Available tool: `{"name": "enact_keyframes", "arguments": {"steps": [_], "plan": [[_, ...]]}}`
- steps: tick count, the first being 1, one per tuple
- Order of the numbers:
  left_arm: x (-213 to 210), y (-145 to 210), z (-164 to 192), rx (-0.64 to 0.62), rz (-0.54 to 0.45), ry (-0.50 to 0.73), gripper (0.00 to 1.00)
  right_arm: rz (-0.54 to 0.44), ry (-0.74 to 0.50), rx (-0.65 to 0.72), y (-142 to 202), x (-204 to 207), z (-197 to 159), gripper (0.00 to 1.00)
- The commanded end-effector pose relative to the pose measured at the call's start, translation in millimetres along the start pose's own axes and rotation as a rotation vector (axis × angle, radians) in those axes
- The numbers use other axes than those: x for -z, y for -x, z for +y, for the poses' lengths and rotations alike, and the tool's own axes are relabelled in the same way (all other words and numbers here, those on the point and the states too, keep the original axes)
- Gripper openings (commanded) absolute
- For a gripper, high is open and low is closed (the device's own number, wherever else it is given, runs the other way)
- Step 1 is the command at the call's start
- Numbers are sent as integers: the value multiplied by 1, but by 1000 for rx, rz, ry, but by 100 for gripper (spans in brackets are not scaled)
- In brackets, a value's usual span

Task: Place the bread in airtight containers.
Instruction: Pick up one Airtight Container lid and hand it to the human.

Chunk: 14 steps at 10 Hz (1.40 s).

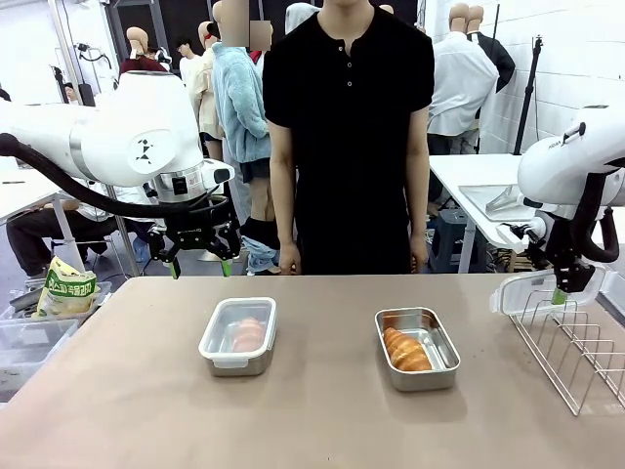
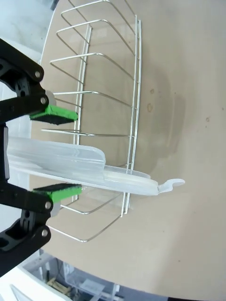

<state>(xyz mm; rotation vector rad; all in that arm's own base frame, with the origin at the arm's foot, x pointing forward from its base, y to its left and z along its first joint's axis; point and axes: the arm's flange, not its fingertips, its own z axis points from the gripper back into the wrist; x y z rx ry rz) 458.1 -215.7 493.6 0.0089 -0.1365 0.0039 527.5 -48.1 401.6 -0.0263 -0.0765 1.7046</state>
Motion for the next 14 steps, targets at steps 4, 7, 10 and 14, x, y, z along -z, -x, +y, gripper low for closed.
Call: {"name": "enact_keyframes", "arguments": {"steps": [4, 7, 10, 14], "plan": [[-1, 0, 1, -1, -3, 0, 100, -35, -3, -2, 4, -1, -5, 0], [-1, 0, 1, -1, -3, 0, 100, -48, 11, 6, 6, -8, -2, 0], [-1, 0, 1, -1, -3, 0, 100, -89, 49, 53, 3, -33, 10, 0], [-1, 0, 1, -1, -3, 0, 100, -113, 93, 79, 1, -74, 27, 0]]}}
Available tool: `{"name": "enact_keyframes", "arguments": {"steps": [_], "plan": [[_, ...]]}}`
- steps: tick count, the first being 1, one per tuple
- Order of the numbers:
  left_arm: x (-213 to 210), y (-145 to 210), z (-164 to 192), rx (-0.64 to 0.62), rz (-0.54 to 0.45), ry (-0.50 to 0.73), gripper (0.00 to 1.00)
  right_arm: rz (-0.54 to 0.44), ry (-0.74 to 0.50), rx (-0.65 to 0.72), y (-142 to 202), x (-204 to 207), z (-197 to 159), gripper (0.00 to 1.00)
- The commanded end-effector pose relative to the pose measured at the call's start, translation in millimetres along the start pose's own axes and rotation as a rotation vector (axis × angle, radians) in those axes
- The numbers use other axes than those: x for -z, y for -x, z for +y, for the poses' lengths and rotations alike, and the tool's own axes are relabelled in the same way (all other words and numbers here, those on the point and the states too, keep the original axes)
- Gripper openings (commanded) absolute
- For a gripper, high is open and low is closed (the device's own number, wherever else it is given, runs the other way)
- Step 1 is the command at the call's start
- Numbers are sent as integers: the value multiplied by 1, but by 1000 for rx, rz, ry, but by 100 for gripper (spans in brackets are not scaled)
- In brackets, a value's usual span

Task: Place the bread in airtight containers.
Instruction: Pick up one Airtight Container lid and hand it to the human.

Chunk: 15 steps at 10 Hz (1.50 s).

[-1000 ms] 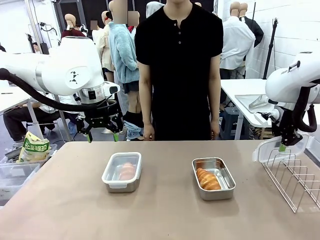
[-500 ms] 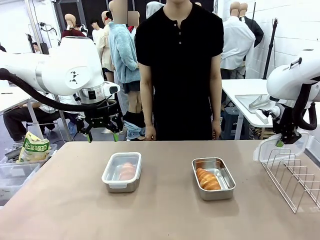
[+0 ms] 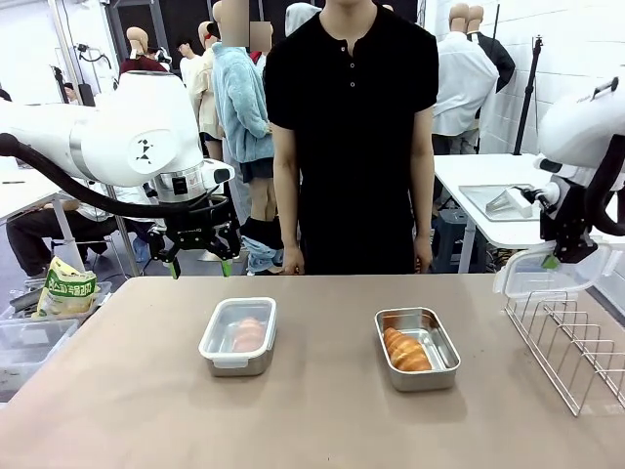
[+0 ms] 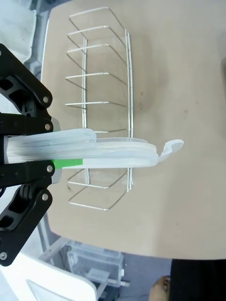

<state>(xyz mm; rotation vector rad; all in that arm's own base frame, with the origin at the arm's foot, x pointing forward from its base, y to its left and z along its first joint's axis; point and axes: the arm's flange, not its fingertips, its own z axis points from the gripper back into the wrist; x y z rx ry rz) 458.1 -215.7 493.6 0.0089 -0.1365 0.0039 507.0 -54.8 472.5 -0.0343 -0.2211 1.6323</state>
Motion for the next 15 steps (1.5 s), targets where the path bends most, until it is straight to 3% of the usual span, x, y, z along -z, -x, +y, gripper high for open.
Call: {"name": "enact_keyframes", "arguments": {"steps": [1, 5, 8, 15], "plan": [[-1, 0, 1, -1, -3, 0, 100, -41, -27, 11, -2, -12, 11, 0], [-1, 0, 1, -1, -3, 0, 100, -102, -2, -31, -8, -55, 21, 0], [-1, 0, 1, -1, -3, 0, 100, -137, 20, -90, -15, -65, 22, 0], [-1, 0, 1, -1, -3, 0, 100, -201, 263, -459, -77, -124, -1, 0]]}}
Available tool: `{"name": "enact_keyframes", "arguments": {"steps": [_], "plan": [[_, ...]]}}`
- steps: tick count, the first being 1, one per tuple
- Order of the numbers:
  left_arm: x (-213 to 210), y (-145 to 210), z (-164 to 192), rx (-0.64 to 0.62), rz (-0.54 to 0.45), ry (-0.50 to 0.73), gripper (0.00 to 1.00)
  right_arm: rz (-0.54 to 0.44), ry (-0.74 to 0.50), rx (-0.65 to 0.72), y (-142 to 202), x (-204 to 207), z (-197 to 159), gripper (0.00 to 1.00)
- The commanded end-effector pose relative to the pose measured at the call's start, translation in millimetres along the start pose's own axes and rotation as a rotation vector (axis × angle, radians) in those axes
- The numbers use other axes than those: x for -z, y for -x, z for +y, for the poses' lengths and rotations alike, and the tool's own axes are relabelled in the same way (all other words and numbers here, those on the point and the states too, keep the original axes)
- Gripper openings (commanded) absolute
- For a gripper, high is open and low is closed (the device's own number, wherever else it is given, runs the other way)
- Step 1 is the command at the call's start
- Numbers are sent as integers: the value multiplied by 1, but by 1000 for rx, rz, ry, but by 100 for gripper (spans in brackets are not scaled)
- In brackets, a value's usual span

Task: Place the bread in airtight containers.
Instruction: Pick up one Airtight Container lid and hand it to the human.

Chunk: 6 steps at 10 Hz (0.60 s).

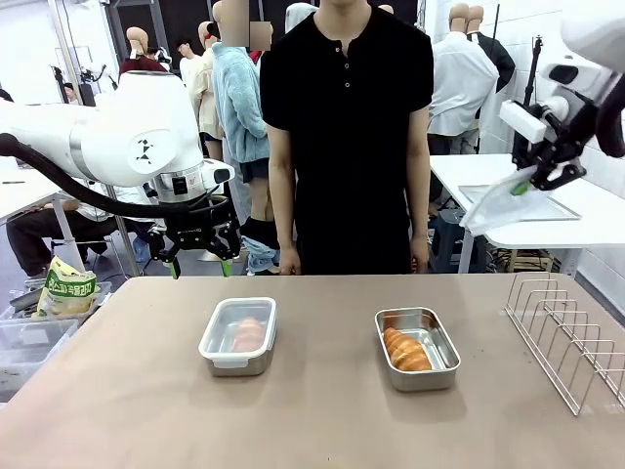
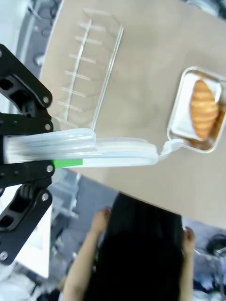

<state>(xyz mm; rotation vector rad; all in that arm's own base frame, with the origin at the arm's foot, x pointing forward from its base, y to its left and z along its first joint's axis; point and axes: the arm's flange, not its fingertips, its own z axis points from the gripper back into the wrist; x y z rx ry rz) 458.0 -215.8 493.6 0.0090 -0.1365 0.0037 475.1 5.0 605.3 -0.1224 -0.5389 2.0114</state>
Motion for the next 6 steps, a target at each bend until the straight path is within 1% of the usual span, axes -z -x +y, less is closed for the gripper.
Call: {"name": "enact_keyframes", "arguments": {"steps": [1, 4, 6], "plan": [[-1, 0, 2, -1, -3, 0, 100, -44, 74, -97, -5, 3, -19, 0], [-1, 0, 2, -1, -3, 0, 100, -79, 170, -299, -28, 7, -72, 0], [-1, 0, 2, -1, -3, 0, 100, -107, 211, -361, -38, 8, -102, 0]]}}
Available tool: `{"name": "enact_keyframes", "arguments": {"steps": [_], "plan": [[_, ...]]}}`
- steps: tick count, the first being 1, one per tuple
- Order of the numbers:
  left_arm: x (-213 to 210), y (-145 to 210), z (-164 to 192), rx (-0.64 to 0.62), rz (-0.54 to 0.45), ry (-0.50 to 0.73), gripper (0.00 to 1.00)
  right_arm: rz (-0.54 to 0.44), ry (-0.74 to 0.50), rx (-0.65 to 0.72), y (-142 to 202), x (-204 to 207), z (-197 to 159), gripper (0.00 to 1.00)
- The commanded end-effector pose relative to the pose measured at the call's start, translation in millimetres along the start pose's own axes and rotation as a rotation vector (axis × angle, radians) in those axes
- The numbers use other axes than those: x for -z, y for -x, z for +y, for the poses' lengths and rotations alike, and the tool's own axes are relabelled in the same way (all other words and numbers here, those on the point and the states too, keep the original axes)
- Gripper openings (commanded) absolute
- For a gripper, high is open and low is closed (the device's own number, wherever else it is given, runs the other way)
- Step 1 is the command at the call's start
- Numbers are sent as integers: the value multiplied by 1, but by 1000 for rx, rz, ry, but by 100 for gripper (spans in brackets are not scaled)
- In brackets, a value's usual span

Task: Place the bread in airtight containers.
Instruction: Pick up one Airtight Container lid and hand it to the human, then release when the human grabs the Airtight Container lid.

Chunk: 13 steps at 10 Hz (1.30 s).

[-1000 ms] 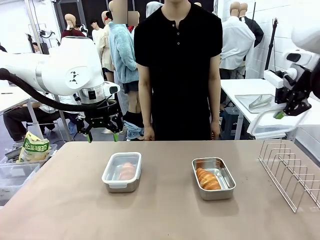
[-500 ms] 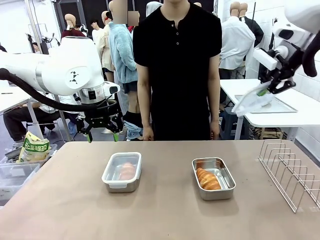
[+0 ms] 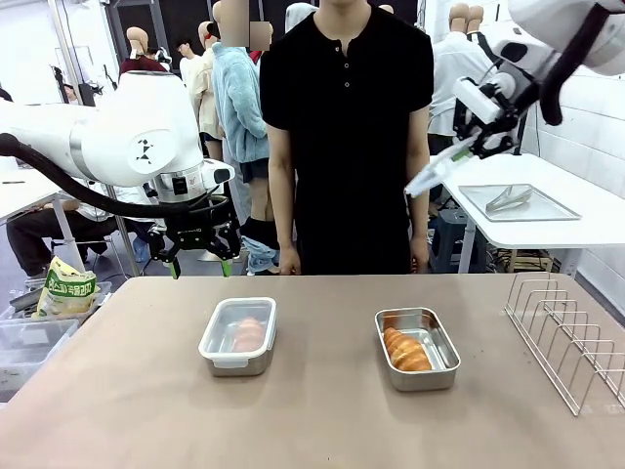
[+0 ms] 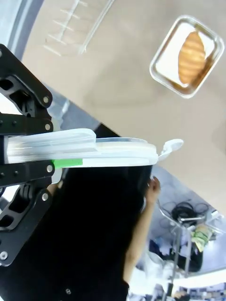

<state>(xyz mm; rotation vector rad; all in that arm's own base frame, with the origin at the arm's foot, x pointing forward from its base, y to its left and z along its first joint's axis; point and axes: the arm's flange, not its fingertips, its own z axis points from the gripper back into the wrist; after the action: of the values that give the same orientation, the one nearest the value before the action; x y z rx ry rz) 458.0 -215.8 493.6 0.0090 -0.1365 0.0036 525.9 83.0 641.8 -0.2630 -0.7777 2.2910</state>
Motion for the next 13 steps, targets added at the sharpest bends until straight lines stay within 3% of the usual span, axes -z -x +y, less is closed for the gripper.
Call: {"name": "enact_keyframes", "arguments": {"steps": [1, 4, 13], "plan": [[-1, 0, 2, -1, -3, 0, 100, -46, 47, -48, 15, 8, -25, 0], [-1, 0, 2, -1, -3, 0, 100, -58, -8, -40, 16, 18, -39, 0], [-1, 0, 2, -1, -3, 0, 100, -38, 23, -41, 7, 19, -33, 0]]}}
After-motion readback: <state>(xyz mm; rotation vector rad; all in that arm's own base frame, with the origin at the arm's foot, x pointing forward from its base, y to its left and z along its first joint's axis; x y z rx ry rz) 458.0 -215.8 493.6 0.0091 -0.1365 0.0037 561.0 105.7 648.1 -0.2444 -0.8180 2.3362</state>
